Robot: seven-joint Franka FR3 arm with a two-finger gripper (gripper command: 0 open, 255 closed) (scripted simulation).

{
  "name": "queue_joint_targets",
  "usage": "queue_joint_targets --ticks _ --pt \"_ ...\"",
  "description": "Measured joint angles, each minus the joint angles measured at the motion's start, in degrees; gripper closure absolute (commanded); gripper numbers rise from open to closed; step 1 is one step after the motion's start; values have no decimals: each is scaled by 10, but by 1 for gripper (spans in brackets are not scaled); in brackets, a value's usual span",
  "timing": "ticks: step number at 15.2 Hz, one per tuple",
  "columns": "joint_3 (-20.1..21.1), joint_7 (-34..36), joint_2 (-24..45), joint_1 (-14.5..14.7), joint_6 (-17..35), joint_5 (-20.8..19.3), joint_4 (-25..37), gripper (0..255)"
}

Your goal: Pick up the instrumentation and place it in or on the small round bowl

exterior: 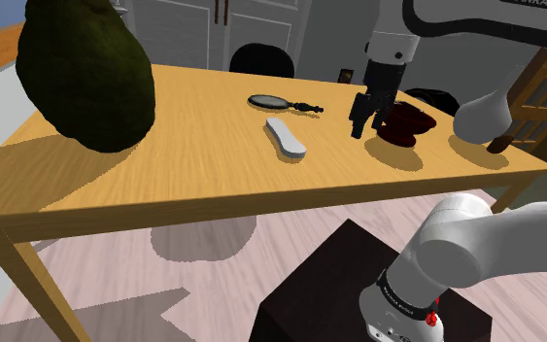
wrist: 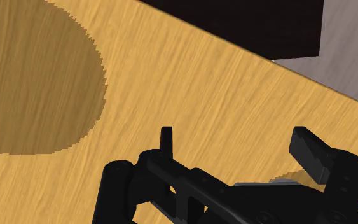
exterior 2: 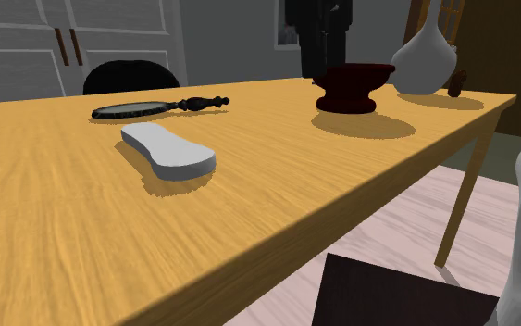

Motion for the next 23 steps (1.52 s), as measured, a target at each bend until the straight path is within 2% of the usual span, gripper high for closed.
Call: queue_joint_targets --ticks 2,7,18,23 --pt "3 7 9 0 8 4 3 0" --pt "19 64 88 -4 78 31 24 0" --pt "46 188 294 -14 209 70 140 0" --pt "48 197 316 -15 252 72 123 0"
